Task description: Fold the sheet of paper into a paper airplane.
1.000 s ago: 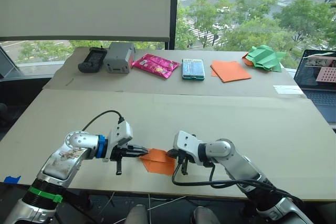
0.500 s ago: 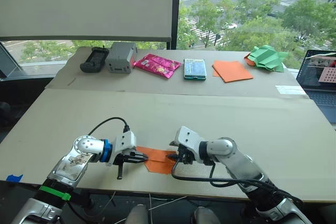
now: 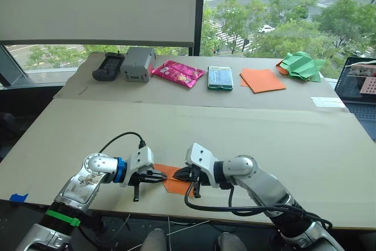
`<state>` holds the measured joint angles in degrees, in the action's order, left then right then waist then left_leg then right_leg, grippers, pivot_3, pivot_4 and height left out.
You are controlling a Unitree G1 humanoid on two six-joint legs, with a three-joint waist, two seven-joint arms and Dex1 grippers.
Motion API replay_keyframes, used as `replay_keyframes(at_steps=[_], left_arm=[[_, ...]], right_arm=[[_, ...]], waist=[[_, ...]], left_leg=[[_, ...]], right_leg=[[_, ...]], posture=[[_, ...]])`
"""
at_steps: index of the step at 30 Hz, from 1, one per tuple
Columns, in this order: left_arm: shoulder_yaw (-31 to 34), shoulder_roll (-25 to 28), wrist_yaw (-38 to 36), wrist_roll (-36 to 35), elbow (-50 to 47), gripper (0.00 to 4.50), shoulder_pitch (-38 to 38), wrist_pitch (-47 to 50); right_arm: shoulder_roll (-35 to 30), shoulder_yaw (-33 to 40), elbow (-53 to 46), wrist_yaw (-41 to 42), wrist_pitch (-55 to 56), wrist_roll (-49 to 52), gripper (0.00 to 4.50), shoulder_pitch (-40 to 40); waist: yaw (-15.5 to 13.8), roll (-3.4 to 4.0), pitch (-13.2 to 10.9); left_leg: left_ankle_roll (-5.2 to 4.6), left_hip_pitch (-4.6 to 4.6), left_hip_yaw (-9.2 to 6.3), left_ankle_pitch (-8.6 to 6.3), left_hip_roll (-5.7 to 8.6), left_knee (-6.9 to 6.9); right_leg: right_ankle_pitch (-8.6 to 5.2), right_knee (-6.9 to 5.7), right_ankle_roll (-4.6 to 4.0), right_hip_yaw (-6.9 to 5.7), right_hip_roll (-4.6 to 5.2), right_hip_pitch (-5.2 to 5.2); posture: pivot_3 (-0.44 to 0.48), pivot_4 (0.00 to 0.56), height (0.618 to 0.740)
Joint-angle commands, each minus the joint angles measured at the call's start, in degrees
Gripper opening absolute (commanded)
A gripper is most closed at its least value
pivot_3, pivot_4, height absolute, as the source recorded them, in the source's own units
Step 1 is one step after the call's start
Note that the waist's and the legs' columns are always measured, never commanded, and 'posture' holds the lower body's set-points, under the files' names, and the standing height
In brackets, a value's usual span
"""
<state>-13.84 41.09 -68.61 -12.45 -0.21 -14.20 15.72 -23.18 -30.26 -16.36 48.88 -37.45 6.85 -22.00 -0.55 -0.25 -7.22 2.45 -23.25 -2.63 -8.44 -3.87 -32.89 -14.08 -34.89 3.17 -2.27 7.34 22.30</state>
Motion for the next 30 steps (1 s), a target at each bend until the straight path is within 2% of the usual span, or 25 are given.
replay_keyframes(at_steps=[1, 17, 21, 24, 30], left_arm=[[-1.28, -0.21, 1.13, 1.35, 0.05, 0.12, 1.02, 2.81], [-1.69, -1.23, 2.79, 2.28, -0.89, 0.12, 0.49, 4.5], [-1.93, -0.95, 2.84, 3.26, 0.27, 0.12, 0.74, 3.48], [-1.97, -0.85, 2.87, 3.31, 0.34, 0.12, 0.6, 3.44], [-3.02, -0.63, 2.86, 4.29, 1.24, 0.12, 0.19, 2.89]], right_arm=[[-0.28, -0.17, 0.92, 0.62, 2.25, -0.54, 0.04, -0.87], [2.22, -1.95, 7.17, -0.43, -0.28, -3.2, 0.04, -2.38], [-0.14, -5.95, 8.54, 0.38, -5.88, -5.0, 0.04, -1.55], [-0.34, -6.04, 8.62, -0.6, -10.07, -4.94, 0.04, -0.87], [-2.53, -8.65, 9.33, -0.65, -12.09, -6.18, 0.04, -0.6]], waist=[[-0.06, 0.0, -0.01], [-0.13, 0.02, -0.01], [-0.14, 0.12, 0.24], [-0.16, 0.18, 0.34], [-0.21, 0.3, 0.54]], left_leg=[[0.0, 0.0, 0.0, 0.0, 0.0, 0.0], [0.02, -0.04, 0.0, -0.01, 0.01, 0.0], [0.02, 0.0, 0.0, -0.01, 0.01, 0.0], [0.03, 0.01, 0.0, -0.02, 0.01, -0.01], [0.05, 0.02, 0.02, -0.03, 0.03, -0.01]], right_leg=[[0.0, 0.0, 0.0, 0.0, 0.0, 0.0], [0.0, 0.05, 0.0, 0.0, 0.0, 0.0], [0.0, 0.05, 0.0, 0.0, 0.0, -0.01], [-0.01, 0.05, 0.0, 0.0, 0.01, -0.03], [-0.02, 0.08, -0.01, 0.0, 0.04, -0.04]], posture=[[0.0, 0.15, 0.702], [0.0, 0.15, 0.702], [0.0, 0.15, 0.702], [0.0, 0.15, 0.702], [0.0, 0.15, 0.702]])
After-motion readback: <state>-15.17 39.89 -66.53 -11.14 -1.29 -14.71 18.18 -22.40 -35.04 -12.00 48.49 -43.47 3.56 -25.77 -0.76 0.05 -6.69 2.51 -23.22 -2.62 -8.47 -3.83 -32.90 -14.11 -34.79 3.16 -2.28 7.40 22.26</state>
